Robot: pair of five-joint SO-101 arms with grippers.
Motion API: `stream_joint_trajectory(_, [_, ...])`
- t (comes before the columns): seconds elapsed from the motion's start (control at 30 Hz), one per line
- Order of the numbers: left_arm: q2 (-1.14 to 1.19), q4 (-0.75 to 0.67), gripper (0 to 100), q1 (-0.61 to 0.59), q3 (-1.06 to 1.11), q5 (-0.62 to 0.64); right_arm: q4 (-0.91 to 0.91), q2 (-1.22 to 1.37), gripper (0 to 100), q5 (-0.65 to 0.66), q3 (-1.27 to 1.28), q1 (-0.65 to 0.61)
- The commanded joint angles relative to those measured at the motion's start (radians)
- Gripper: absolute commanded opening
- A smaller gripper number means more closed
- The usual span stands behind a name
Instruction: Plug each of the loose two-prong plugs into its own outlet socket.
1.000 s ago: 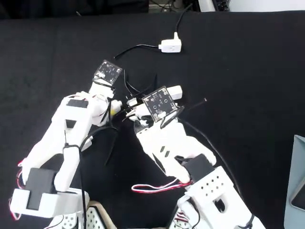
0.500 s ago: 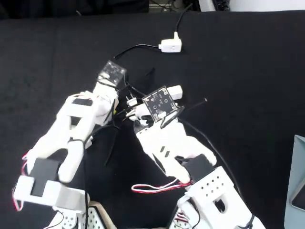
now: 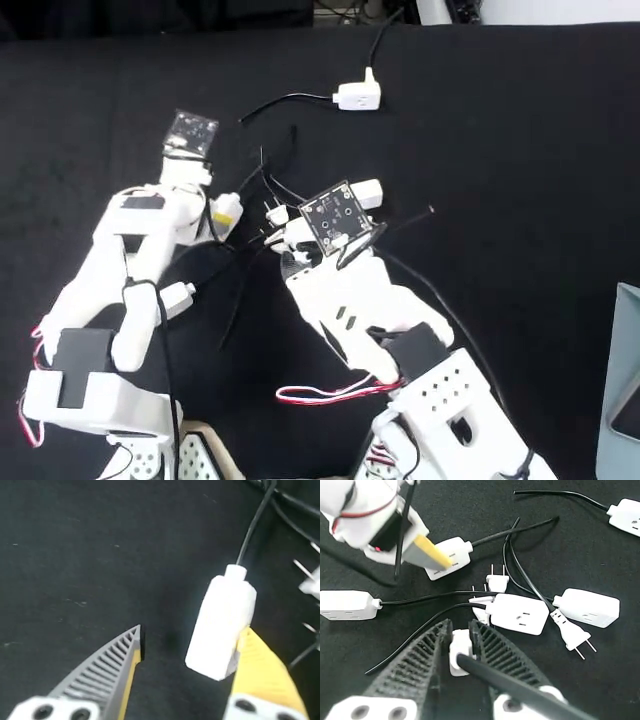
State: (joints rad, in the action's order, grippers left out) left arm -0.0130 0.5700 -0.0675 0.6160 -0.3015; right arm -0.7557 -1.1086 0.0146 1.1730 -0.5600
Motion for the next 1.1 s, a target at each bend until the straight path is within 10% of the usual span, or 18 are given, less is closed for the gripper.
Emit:
stream_joint_trajectory(0.0, [-0.02, -0.005, 30, -0.041, -0.07, 0.012, 0.017, -0.013, 1.2, -0.005, -0.005, 0.011])
stream_joint_trajectory(0.73, [0.161, -0.002, 30, 0.001, -0.176, 0.011, 0.017, -0.013, 1.2, -0.005, -0.005, 0.009])
stream_joint_trajectory(1.07, [0.21, 0.239, 14, 0.008, -0.357, 0.008, 0.017, -0.013, 1.2, -0.005, -0.005, 0.009])
